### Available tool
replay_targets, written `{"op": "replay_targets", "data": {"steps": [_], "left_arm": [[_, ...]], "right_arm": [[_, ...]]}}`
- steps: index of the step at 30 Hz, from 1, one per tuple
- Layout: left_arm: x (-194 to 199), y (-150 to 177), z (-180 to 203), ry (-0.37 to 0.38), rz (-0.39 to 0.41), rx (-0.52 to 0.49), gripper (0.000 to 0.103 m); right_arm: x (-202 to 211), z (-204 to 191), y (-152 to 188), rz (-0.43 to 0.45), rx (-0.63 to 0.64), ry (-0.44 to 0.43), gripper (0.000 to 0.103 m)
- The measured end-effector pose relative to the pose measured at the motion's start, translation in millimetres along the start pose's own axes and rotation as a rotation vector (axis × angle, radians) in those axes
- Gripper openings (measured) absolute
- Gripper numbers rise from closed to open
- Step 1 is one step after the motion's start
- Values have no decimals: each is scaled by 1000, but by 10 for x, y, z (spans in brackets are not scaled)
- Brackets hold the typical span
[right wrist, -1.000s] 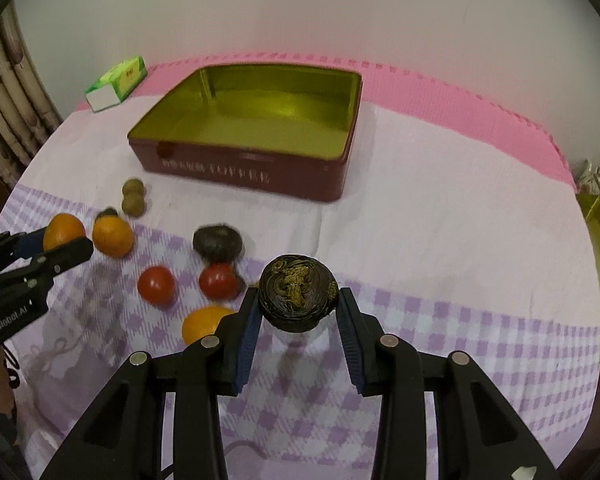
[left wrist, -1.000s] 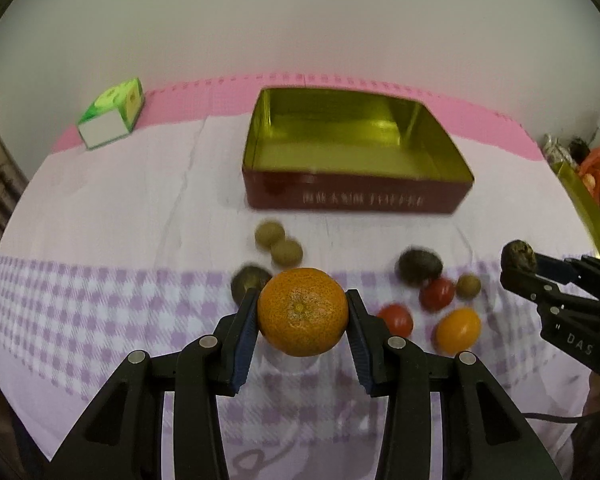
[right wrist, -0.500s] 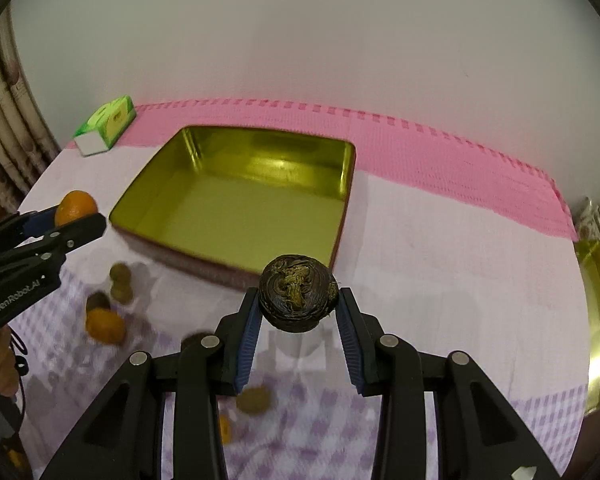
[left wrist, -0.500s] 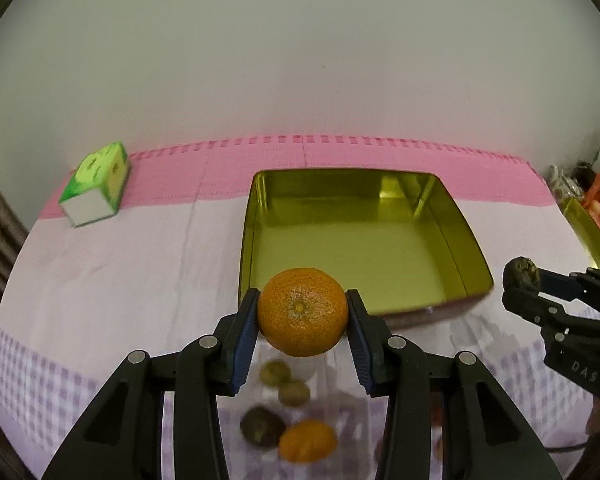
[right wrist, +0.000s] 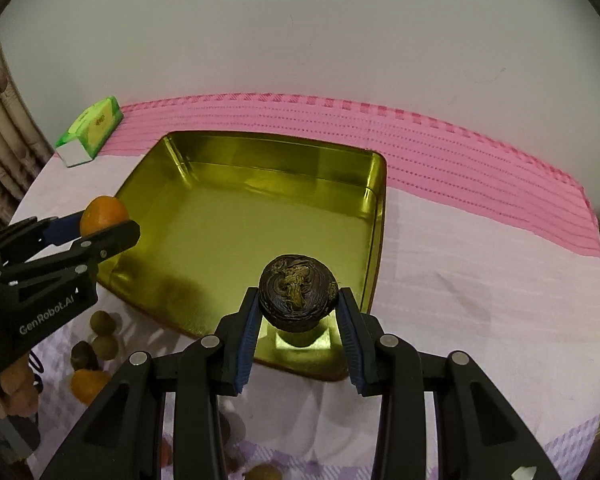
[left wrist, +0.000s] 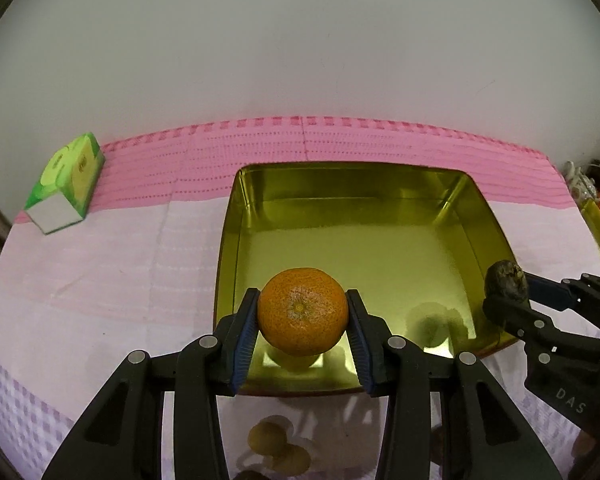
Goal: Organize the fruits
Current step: 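Lift and carry the orange and plum over the TOFFEE tin with both tools, then open both tools to drop the orange and plum into the tin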
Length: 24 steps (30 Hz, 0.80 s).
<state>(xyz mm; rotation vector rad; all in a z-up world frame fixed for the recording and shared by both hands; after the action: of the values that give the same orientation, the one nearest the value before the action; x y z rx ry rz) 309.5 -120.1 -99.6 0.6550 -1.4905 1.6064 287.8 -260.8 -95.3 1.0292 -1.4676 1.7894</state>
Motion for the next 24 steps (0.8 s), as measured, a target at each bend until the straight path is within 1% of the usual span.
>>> {"op": "replay_targets", "data": {"steps": [12, 18, 21, 24], "left_arm": [[-233, 132, -44, -27, -54, -2, 43], [-316, 170, -83, -49, -82, -4, 43], [-331, 172, -76, -62, -83, -22, 43], [-330, 184, -70, -55, -91, -18, 43]], "right_arm": [[-222, -52, 81, -42, 35, 9, 35], [-263, -64, 122, -51, 42, 10, 35], [-280, -60, 120, -54, 40, 5, 35], [-288, -67, 114, -59, 45, 8, 35]]}}
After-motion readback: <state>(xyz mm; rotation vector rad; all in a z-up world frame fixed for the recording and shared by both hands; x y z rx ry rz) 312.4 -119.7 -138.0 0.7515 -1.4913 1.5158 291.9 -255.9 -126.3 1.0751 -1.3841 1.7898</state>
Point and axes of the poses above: each gripper's, at about its wrist camera, not at the fingertips, and x roughly against the way its jaws point, z to its right, y to its underside, the point moved 9 cm from there along -x, roughly the way its jaws point, and after that the axes turned 13 degrees about x, right-handed, at the moved point
